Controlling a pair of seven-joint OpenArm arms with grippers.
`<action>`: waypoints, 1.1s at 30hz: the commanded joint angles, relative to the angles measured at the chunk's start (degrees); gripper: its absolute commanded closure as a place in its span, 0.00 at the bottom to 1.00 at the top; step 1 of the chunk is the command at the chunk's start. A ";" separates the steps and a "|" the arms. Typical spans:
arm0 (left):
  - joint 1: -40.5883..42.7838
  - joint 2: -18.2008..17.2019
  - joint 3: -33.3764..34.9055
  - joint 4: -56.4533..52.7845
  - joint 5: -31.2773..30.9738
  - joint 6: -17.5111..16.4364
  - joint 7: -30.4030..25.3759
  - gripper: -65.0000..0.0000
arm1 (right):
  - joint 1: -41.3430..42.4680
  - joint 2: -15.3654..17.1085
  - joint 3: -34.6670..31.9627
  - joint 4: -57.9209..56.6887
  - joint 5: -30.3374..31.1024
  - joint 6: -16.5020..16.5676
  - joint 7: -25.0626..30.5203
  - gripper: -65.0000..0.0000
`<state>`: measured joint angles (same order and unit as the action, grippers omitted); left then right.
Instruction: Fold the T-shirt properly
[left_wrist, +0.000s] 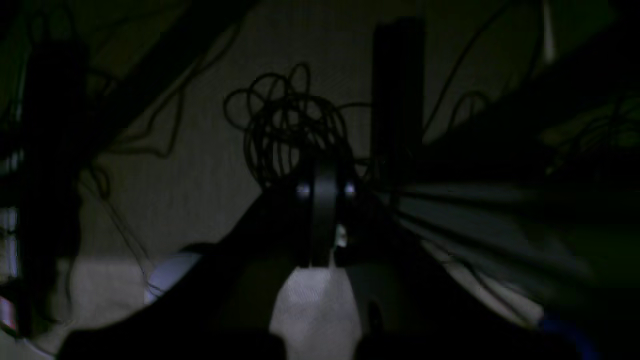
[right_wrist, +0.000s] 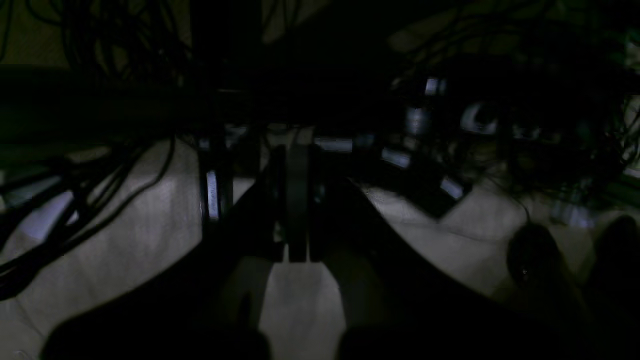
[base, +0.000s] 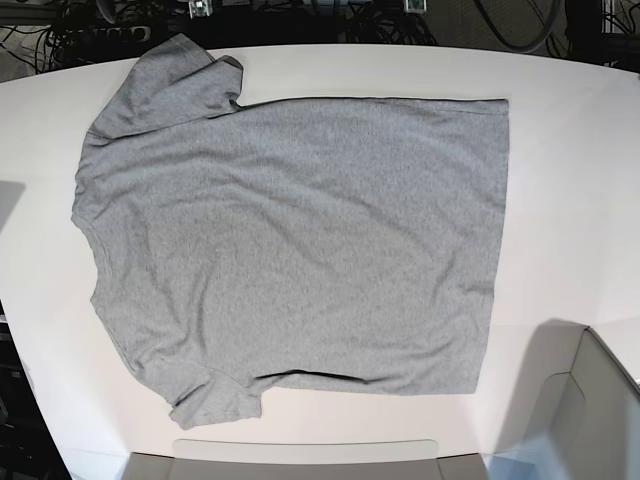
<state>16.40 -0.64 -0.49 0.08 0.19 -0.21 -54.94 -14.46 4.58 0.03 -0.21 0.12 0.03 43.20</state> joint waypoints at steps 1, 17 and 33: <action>1.75 0.16 0.27 0.06 0.21 -0.01 -6.47 0.99 | -1.23 0.30 0.10 0.21 0.28 0.36 4.58 0.99; 20.30 0.16 0.27 25.11 0.21 -0.01 -22.03 0.99 | -26.11 2.23 -0.34 31.11 11.09 0.45 22.87 0.99; 33.75 0.25 -0.17 56.14 0.21 -0.01 -21.94 0.99 | -54.60 15.51 -0.52 87.55 31.75 0.45 15.92 0.87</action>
<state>48.88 -0.62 -0.56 55.86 0.25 -0.69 -73.36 -67.94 20.16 -0.54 86.48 32.29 1.10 57.43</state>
